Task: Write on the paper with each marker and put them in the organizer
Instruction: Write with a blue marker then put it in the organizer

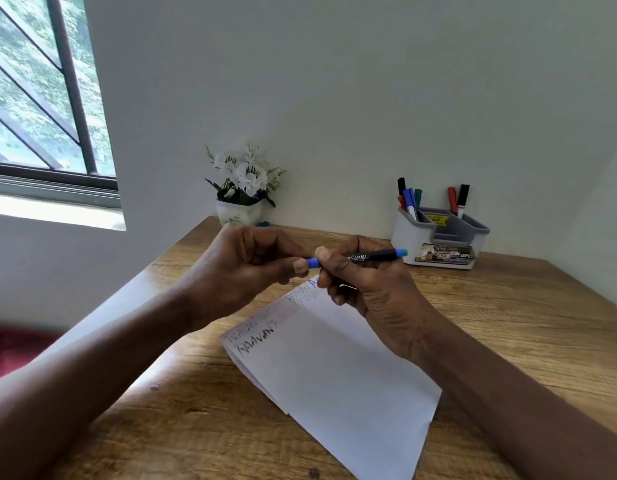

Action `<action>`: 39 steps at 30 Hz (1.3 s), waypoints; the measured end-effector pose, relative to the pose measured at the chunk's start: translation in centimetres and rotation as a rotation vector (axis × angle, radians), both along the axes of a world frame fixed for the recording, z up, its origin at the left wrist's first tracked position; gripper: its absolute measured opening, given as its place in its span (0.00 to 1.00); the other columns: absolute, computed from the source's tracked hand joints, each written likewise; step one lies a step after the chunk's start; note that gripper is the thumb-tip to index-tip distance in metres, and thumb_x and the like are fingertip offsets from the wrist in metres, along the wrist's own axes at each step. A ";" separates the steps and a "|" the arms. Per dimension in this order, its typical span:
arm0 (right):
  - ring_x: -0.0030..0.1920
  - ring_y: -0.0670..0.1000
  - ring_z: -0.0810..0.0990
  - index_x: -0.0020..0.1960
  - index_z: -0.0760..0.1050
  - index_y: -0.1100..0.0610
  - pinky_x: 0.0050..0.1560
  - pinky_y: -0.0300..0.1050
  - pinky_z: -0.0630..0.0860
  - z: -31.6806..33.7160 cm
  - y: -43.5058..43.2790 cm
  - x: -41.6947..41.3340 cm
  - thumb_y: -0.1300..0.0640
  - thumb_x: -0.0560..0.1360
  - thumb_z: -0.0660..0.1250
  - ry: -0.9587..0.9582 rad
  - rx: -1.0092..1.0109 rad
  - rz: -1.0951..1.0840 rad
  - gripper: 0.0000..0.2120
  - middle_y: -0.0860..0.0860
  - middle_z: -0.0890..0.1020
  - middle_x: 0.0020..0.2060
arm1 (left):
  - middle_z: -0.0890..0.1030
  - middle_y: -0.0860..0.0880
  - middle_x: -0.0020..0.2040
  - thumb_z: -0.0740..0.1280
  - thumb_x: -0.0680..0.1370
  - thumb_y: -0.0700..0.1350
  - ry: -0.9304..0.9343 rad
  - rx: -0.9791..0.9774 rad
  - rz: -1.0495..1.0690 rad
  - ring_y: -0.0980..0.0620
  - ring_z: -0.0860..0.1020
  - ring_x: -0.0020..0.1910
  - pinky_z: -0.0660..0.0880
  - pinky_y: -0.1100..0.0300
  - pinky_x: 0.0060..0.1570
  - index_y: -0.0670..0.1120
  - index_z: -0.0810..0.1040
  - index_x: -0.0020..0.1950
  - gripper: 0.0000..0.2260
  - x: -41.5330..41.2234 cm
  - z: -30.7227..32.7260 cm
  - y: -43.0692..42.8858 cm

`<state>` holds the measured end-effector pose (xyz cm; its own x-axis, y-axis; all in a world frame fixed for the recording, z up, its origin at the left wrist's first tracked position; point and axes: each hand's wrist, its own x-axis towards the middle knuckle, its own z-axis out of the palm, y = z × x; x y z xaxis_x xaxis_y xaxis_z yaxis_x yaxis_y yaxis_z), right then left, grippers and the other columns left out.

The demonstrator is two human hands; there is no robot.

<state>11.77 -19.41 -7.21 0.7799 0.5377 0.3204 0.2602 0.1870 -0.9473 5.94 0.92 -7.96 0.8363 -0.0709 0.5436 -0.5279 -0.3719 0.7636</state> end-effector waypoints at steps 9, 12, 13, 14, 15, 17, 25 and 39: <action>0.31 0.52 0.78 0.50 0.82 0.59 0.33 0.45 0.72 0.4 -0.8 1.2 0.57 0.80 0.69 0.000 0.008 -0.198 0.06 0.56 0.82 0.32 | 0.86 0.61 0.45 0.67 0.76 0.64 -0.048 0.338 0.346 0.60 0.84 0.46 0.82 0.50 0.50 0.56 0.85 0.52 0.16 0.6 -0.6 1.8; 0.37 0.50 0.80 0.53 0.84 0.57 0.37 0.43 0.74 0.4 -1.3 2.1 0.54 0.80 0.68 0.017 -0.024 -0.244 0.08 0.55 0.85 0.38 | 0.85 0.62 0.50 0.68 0.77 0.61 0.009 0.398 0.366 0.66 0.82 0.50 0.81 0.54 0.54 0.55 0.85 0.55 0.13 0.6 -0.4 1.8; 0.40 0.50 0.80 0.54 0.85 0.56 0.39 0.43 0.73 0.4 -1.5 2.3 0.51 0.80 0.67 0.052 -0.017 -0.222 0.11 0.55 0.86 0.41 | 0.85 0.61 0.54 0.68 0.78 0.60 0.024 0.444 0.371 0.66 0.81 0.52 0.80 0.56 0.55 0.55 0.84 0.57 0.14 0.5 -0.3 1.6; 0.42 0.49 0.80 0.56 0.85 0.55 0.40 0.42 0.72 0.5 -1.7 2.4 0.47 0.80 0.66 0.090 -0.004 -0.192 0.14 0.55 0.87 0.45 | 0.84 0.61 0.57 0.67 0.78 0.61 0.038 0.504 0.375 0.66 0.79 0.54 0.78 0.59 0.55 0.55 0.83 0.60 0.16 0.5 -0.3 1.4; 0.45 0.49 0.80 0.57 0.85 0.55 0.41 0.42 0.71 0.7 -1.9 2.5 0.44 0.79 0.65 0.121 0.010 -0.167 0.18 0.55 0.87 0.48 | 0.83 0.61 0.61 0.65 0.78 0.62 0.056 0.556 0.371 0.65 0.78 0.56 0.75 0.62 0.54 0.55 0.81 0.64 0.18 0.4 -0.2 1.3; 0.49 0.49 0.79 0.59 0.84 0.53 0.42 0.42 0.69 0.9 -2.3 2.8 0.43 0.80 0.60 0.152 0.047 -0.137 0.21 0.55 0.86 0.53 | 0.79 0.60 0.67 0.64 0.79 0.63 0.099 0.608 0.346 0.61 0.76 0.61 0.71 0.63 0.56 0.56 0.77 0.70 0.22 0.3 -0.3 1.4; 0.44 0.47 0.85 0.52 0.83 0.56 0.47 0.43 0.80 1.5 -4.8 5.7 0.66 0.81 0.66 -0.219 0.067 -0.659 0.09 0.52 0.88 0.43 | 0.73 0.59 0.73 0.57 0.73 0.75 0.252 0.806 0.221 0.57 0.73 0.70 0.71 0.54 0.69 0.60 0.67 0.76 0.35 1.6 -1.3 2.3; 0.43 0.55 0.81 0.71 0.66 0.53 0.46 0.49 0.77 8.6 -11.4 17.7 0.65 0.78 0.68 -0.436 -0.411 -1.144 0.24 0.47 0.78 0.39 | 0.71 0.62 0.73 0.43 0.56 0.87 0.260 0.801 0.155 0.59 0.71 0.69 0.70 0.54 0.70 0.63 0.71 0.71 0.52 3.9 -1.8 2.8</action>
